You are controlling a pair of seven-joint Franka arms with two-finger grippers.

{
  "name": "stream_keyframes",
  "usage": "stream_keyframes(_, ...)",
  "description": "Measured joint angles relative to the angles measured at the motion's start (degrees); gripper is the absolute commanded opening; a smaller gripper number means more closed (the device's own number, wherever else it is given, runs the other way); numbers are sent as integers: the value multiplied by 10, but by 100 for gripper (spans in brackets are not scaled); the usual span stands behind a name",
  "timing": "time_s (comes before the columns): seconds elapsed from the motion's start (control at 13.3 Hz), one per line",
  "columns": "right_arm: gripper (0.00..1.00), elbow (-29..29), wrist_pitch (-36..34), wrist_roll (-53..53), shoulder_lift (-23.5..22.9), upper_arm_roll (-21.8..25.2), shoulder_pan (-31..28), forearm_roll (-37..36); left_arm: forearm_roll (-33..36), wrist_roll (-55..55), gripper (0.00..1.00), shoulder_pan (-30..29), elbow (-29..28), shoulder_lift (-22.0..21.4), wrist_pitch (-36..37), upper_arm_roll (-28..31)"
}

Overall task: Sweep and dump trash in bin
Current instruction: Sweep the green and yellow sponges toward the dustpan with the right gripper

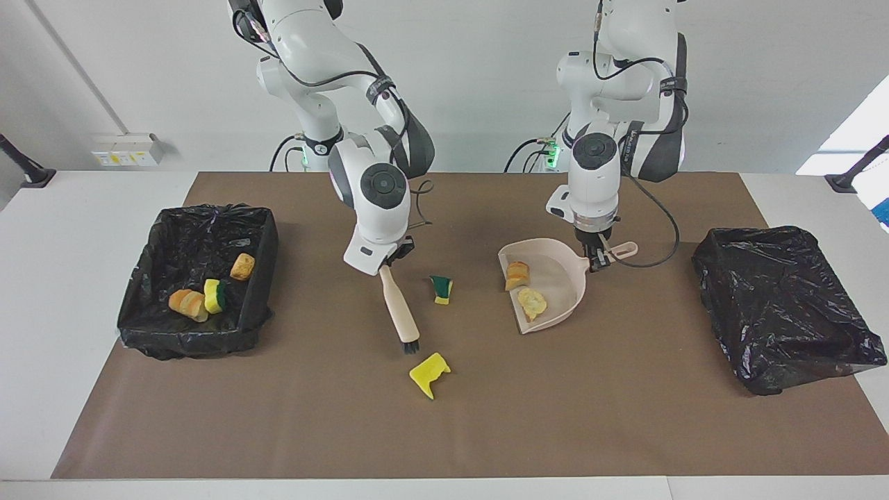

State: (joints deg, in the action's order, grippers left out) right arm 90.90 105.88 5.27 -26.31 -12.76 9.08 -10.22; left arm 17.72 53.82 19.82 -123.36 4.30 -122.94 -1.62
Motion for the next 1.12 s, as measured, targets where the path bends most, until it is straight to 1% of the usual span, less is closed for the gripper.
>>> stream_keyframes(0.3, 0, -88, 4, -2, -72, 1, -8, -21, 0, 0, 0, 0, 0, 0, 0, 0)
stream_keyframes(0.45, 0, -115, 5, -4, -98, 1, -8, -26, 0, 0, 0, 0, 0, 0, 0, 0)
stream_keyframes(0.67, 0, -122, -1, -14, -105, -3, -4, -27, 0, 0, 0, 0, 0, 0, 0, 0)
stream_keyframes(0.9, 0, -117, -24, -14, -105, -21, 15, -22, 0, 0, 0, 0, 0, 0, 0, 0)
stream_keyframes(1.12, 0, -107, -25, -14, -105, -24, 41, 36, 0, 0, 0, 0, 0, 0, 0, 0)
